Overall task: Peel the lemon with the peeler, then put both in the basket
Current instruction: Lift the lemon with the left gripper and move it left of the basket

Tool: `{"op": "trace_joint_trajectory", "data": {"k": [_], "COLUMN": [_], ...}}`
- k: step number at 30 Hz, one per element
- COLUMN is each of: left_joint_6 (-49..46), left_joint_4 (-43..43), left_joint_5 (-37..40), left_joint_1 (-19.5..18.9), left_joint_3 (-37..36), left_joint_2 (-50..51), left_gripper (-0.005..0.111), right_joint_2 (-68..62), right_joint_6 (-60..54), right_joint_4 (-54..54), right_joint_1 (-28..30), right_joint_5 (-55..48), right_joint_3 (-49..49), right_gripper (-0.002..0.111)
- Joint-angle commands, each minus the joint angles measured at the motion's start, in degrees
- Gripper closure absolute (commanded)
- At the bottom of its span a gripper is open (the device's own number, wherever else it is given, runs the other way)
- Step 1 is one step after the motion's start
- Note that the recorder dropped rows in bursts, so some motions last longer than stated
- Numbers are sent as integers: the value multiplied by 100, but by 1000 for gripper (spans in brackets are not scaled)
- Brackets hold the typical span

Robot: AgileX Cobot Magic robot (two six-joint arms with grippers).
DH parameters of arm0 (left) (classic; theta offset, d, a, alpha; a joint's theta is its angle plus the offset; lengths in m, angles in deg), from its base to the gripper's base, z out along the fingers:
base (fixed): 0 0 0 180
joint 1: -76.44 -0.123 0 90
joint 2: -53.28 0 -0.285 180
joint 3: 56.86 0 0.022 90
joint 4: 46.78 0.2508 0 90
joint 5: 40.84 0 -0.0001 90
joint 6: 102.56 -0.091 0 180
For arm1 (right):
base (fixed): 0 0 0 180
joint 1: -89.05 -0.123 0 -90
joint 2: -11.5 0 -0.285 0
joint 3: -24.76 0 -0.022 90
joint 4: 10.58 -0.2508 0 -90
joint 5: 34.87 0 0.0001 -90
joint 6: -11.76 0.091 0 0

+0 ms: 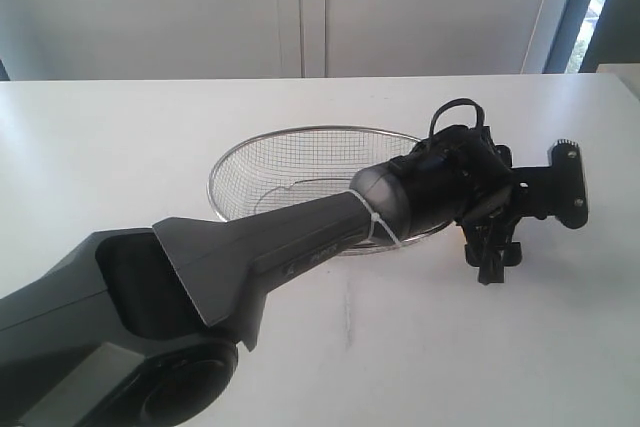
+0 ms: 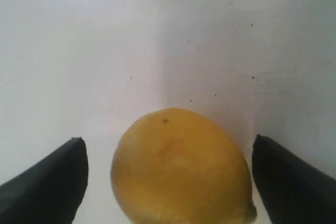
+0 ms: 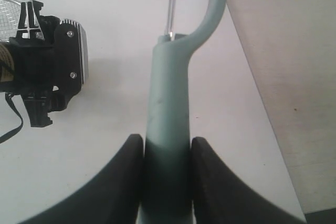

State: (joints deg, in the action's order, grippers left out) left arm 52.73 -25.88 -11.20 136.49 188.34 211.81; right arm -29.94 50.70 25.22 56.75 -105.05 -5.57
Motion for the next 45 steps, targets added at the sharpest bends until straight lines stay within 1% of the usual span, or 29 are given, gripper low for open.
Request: {"op": "trace_joint_trajectory", "data": {"k": [1,2,4,5,6,9,10,14,15,21,25,29,32,34,37,38,41,45], "left_joint_6": [75,75,75,75,75,75,75,75,75,92,443,705,669,653,305,46,-362,-721], "left_joint_4": [34,34,18,18,18,-8,-20,-35,-35,-75,-170,-222,-234,-299,-754,-1133,-1762,-2135], "left_joint_5": [118,132,132,144,144,144,144,160,158,181,359,969,1527,1737,1960,2093,2377,2958], "left_joint_1": [-5,-5,-5,-5,-5,6,18,103,135,370,423,401,390,362,288,229,104,-61], "left_joint_3": [32,32,32,32,32,32,32,78,103,103,103,103,103,103,103,103,103,103], "left_joint_2": [119,133,159,159,159,159,148,86,74,-183,-428,-696,-903,-1023,-1221,-1311,-1522,-1796], "left_gripper": [21,23,36,45,50,70,79,102,107,107,107,107,107,107,107,107,107,107], "right_joint_2": [37,37,37,37,37,37,37,37,37,37,37,37,37,37,37,37,37,37], "right_joint_6": [-2,-2,-2,-2,-2,-2,-2,-2,-2,-2,-2,80,182,182,182,182,182,182], "right_joint_4": [73,73,73,73,73,73,84,151,151,256,283,408,509,510,510,510,510,510], "right_joint_1": [38,38,38,38,38,38,38,38,38,38,38,38,38,38,38,38,38,38], "right_joint_5": [21,21,21,21,21,21,21,21,21,21,21,21,21,21,21,21,21,21], "right_joint_3": [35,35,35,35,35,35,35,35,35,35,35,35,35,35,35,35,35,35], "right_gripper": [108,108,108,108,108,108,108,108,108,108,108,108,108,108,108,108,108,108]}}
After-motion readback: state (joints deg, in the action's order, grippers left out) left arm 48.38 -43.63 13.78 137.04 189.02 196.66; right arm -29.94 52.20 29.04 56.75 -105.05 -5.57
